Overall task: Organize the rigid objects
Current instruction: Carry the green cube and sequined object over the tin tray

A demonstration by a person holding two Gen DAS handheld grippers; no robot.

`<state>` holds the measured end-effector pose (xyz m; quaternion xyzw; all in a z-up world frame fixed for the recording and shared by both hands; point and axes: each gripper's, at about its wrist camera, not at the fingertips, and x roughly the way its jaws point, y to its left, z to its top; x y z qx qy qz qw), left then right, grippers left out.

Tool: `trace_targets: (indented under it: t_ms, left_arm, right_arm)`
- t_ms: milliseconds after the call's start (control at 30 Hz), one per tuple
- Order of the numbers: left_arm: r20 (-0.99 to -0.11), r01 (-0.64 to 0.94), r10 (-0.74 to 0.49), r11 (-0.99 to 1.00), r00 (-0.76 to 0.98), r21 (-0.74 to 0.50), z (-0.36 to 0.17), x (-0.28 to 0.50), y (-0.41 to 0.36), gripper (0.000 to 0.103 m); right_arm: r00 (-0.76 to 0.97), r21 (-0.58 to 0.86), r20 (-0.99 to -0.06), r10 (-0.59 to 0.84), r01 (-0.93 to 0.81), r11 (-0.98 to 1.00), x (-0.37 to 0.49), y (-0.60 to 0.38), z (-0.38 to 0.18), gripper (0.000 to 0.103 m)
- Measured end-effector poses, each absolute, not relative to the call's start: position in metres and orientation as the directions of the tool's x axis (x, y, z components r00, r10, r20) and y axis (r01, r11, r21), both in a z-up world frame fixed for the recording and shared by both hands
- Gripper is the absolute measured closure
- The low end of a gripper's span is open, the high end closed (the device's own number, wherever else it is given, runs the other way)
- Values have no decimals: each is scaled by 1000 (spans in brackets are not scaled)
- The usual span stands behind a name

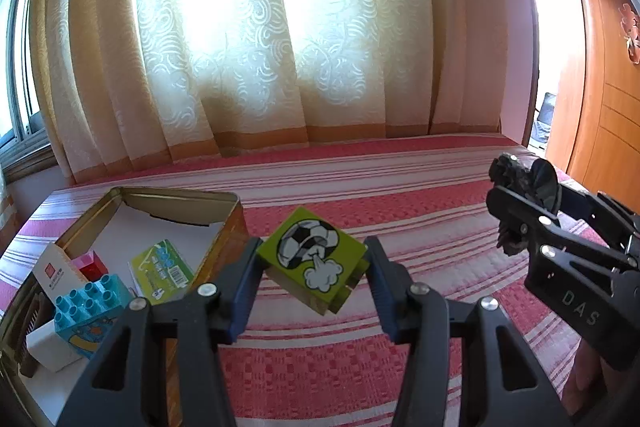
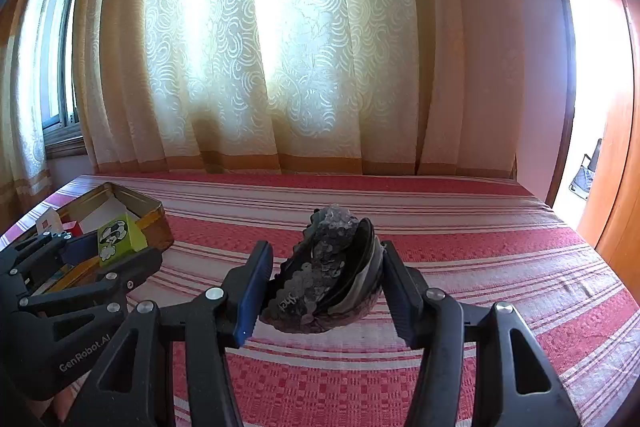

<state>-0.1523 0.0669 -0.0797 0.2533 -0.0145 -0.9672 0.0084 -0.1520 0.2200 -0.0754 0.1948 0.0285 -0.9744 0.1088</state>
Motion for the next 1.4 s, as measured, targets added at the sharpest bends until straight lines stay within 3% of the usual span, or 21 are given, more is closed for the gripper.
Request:
trace_targets:
  t_ms: [1400]
  left_arm:
    - [-409, 16, -15, -1000, -912, 2, -65, -109, 51, 52]
  right_arm:
    - [-925, -11, -261, -277, 290, -957, -104, 217, -69, 46]
